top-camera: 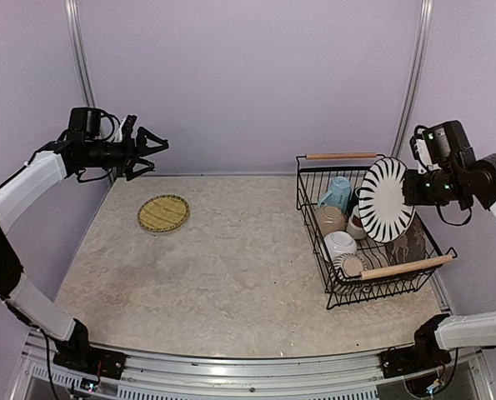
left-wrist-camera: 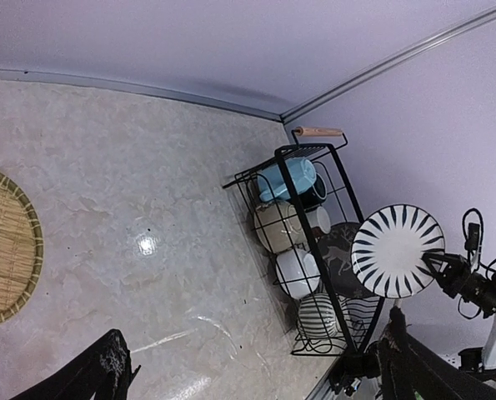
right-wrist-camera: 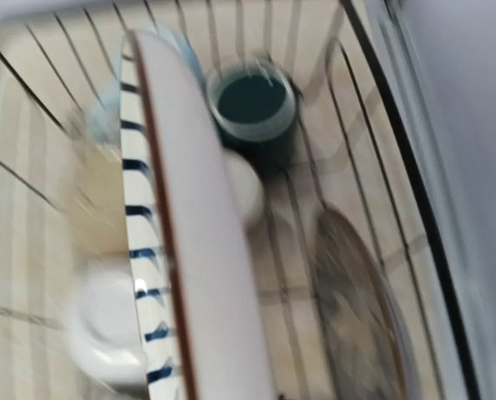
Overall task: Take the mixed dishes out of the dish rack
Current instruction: Grab the plate from the dish rack, then pass from the right arm to the left
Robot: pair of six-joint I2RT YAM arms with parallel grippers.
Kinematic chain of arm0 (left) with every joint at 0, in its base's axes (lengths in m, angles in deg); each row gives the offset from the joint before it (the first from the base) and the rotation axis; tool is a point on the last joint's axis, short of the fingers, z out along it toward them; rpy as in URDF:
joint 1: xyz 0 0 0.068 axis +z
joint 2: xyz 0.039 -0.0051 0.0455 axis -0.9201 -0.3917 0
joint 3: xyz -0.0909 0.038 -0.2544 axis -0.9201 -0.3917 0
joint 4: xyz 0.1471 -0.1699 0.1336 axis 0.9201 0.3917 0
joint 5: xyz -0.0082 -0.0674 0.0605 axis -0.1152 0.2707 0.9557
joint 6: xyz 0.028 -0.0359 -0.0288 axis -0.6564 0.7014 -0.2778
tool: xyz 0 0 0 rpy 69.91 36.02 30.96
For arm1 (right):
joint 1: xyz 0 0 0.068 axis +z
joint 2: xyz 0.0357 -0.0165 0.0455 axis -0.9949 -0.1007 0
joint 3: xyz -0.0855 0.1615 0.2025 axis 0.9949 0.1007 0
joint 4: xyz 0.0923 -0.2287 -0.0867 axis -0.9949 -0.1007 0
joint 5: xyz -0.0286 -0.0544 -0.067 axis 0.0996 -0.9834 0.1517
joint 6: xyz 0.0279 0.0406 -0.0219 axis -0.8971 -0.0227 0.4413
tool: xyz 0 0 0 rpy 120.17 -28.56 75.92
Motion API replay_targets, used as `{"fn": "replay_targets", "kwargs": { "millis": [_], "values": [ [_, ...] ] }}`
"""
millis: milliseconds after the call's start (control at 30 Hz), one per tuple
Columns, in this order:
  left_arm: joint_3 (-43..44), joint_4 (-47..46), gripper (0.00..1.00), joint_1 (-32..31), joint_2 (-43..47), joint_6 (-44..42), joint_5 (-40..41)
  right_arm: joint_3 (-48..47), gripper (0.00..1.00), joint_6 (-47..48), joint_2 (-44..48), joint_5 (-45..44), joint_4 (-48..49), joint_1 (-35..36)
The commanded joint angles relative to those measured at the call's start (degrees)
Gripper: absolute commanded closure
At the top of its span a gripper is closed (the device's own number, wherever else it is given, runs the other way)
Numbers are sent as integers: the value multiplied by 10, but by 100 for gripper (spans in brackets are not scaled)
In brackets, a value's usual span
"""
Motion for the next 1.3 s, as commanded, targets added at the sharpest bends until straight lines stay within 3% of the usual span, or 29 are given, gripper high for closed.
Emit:
{"fn": "replay_targets", "kwargs": {
  "millis": [0, 233, 533, 700, 1067, 1267],
  "values": [
    [-16, -34, 1, -21, -1, -6, -57, 21, 100, -42, 73, 48, 184, 1],
    [-28, -85, 1, -75, -12, 26, -138, 110, 100, -95, 84, 245, 411, 1],
    [-46, -131, 1, -175, -46, 62, -169, 197, 100, -228, -41, 452, 715, 22],
    [-43, -130, 5, -198, -73, 77, -170, 180, 100, -247, -120, 464, 779, 76],
    [-34, -95, 28, -199, -94, 67, -135, 193, 100, -298, -183, 484, 876, 113],
    [-43, -125, 51, -199, -96, 82, -159, 196, 100, -320, -206, 491, 914, 121]
  ]
}}
